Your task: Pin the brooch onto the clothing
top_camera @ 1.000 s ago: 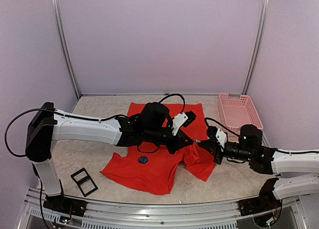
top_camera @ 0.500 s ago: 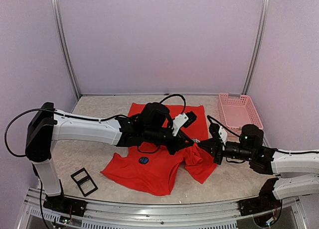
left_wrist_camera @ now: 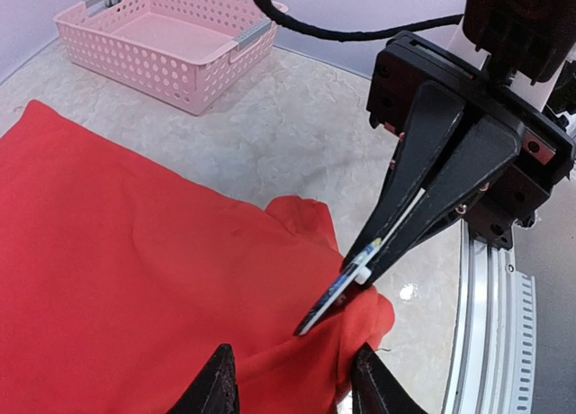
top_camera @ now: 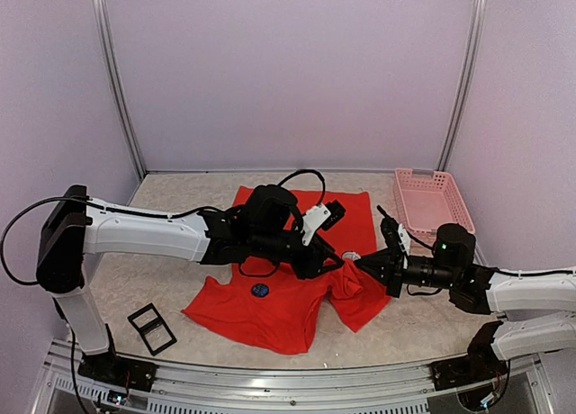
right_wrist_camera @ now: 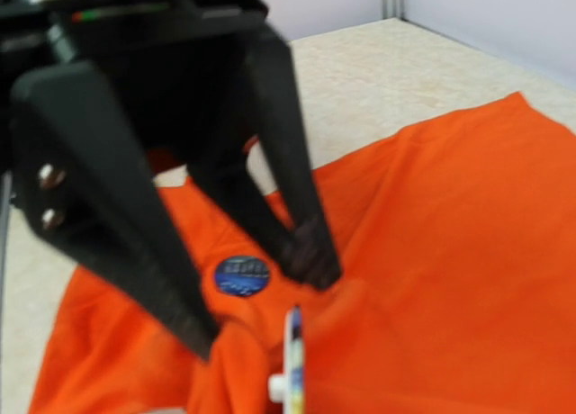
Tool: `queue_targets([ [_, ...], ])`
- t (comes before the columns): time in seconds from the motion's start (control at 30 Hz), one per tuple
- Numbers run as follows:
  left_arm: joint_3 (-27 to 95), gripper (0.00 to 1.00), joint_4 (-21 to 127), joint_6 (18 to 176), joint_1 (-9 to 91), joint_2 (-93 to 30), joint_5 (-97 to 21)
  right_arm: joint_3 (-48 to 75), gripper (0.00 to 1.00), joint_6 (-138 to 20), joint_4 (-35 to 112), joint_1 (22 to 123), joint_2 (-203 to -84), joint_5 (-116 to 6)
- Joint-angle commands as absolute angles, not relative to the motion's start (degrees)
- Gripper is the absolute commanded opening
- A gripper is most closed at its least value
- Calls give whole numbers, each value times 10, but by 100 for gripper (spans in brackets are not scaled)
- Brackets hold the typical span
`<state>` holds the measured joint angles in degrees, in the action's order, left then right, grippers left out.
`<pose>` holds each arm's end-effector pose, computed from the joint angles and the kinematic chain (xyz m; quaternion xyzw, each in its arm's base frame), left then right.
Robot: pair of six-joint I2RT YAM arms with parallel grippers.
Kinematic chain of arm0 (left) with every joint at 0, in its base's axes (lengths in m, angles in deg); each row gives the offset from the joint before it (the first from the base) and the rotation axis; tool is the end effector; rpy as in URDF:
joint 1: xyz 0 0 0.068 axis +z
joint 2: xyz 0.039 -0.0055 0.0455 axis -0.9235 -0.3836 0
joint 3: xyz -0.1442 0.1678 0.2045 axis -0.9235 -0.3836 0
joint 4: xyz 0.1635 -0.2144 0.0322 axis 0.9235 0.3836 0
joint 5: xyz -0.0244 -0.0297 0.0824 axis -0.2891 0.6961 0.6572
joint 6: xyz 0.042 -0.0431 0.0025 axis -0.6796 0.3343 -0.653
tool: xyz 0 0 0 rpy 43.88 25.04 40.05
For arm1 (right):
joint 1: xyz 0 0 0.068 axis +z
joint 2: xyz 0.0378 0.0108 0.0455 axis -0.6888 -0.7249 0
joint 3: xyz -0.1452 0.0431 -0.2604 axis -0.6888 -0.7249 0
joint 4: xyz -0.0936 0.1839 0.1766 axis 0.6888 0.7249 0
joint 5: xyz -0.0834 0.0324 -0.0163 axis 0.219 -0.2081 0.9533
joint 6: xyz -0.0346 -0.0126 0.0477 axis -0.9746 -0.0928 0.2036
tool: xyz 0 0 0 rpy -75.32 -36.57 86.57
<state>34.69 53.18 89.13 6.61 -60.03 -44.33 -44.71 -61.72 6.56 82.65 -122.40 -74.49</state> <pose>0.2064 -0.3927 0.2575 0.4677 0.7214 -0.3566 0.3655 0.1526 0.1500 0.2160 -0.3675 0.6722 0.3937 0.5080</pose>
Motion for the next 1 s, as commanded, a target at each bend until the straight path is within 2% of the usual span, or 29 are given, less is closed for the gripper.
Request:
queue_targets([
  [0.0, 330, 40, 529, 891, 71, -580, -429, -446, 0, -593, 37, 821, -1230, -788],
  [0.33, 329, 38, 501, 906, 66, -615, -450, -439, 0, -572, 34, 822, -1235, -795],
  [0.67, 343, 40, 497, 905, 48, -656, -428, -435, 0, -555, 31, 822, -1233, -804],
  [0.97, 314, 42, 488, 874, 55, -604, -426, -434, 0, -568, 52, 810, -1232, -843],
])
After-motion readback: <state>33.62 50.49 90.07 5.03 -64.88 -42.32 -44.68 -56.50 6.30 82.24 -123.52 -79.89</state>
